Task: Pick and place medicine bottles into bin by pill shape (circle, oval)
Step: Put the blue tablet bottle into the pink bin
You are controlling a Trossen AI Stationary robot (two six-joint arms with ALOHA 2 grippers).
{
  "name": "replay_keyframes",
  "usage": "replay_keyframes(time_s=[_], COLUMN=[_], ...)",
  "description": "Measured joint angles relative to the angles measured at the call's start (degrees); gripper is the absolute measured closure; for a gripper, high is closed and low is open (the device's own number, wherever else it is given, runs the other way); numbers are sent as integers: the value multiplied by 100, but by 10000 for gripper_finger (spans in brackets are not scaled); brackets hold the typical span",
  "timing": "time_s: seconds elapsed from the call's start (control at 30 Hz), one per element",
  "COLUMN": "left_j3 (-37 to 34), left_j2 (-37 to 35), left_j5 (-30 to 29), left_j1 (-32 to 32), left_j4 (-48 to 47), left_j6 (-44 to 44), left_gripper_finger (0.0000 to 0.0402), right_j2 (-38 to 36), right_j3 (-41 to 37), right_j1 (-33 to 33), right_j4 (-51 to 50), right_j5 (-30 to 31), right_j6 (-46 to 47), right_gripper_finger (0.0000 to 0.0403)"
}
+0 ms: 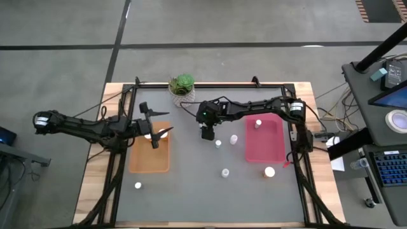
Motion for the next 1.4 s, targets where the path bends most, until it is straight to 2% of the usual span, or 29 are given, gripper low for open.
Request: replay_keyframes(time_s=[0.73,1.1,1.4], left_j3=[0,0,0], left_j2=[42,63,87], left_j5=[0,1,0], left_j1=[0,-1,-2], left_j4=[2,4,-4], left_j6=[21,42,35], left_gripper_finger=[134,134,134], right_j2=[-4,-96,-850], right_j3=[0,-4,-4], right_j1=[37,112,273], right_j4=[4,-3,-314], right_j5=[-1,17,68], right_j6=[-8,194,796], right_gripper_finger=[287,284,284])
